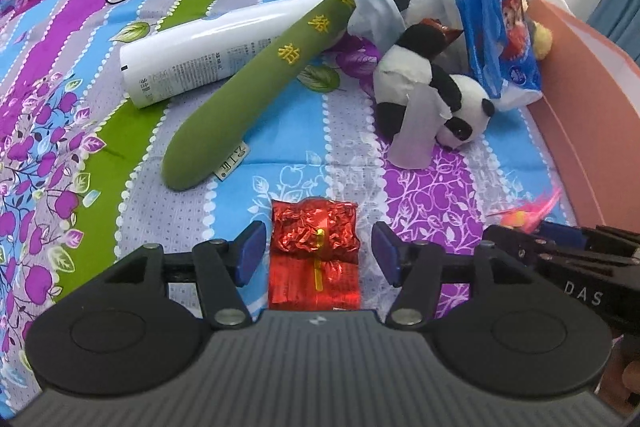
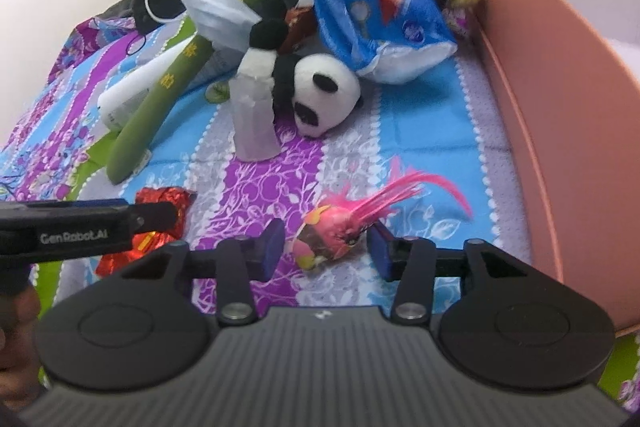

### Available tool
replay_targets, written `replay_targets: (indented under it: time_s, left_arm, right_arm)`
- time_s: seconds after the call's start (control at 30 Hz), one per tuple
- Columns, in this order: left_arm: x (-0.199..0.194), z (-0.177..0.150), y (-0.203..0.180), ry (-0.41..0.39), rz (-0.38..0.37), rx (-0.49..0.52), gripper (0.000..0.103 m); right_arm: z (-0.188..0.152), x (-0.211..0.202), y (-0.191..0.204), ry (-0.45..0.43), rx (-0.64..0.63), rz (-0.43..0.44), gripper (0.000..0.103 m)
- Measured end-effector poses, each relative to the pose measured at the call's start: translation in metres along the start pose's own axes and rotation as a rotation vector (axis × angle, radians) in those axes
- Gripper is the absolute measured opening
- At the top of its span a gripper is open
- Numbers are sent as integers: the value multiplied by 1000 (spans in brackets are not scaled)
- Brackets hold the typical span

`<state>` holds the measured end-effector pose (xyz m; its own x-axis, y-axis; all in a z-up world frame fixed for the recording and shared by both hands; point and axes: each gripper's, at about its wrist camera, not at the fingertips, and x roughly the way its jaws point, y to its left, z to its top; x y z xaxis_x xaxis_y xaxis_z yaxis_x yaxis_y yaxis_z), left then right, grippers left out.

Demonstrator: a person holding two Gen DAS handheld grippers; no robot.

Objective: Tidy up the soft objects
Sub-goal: 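Close the right tool on the pink bird while the left tool grasps the red packet, then lift the pink bird with the right tool while the left tool carries the red packet over the box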

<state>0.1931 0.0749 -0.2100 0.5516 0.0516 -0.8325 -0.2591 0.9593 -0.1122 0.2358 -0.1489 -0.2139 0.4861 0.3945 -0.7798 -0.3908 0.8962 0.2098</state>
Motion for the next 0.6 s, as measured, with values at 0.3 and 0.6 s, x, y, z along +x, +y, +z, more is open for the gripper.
replay_targets:
  time_s: [0.3,0.6]
  left_arm:
    - [8,-5,1,-5,-4,2,52]
    - [-6,-8,1,-30,-26,-20,28]
  right_arm:
    - [1,-1,4,-20,-32,2,40]
    - [1,-15,3,-40,-36,-4,40]
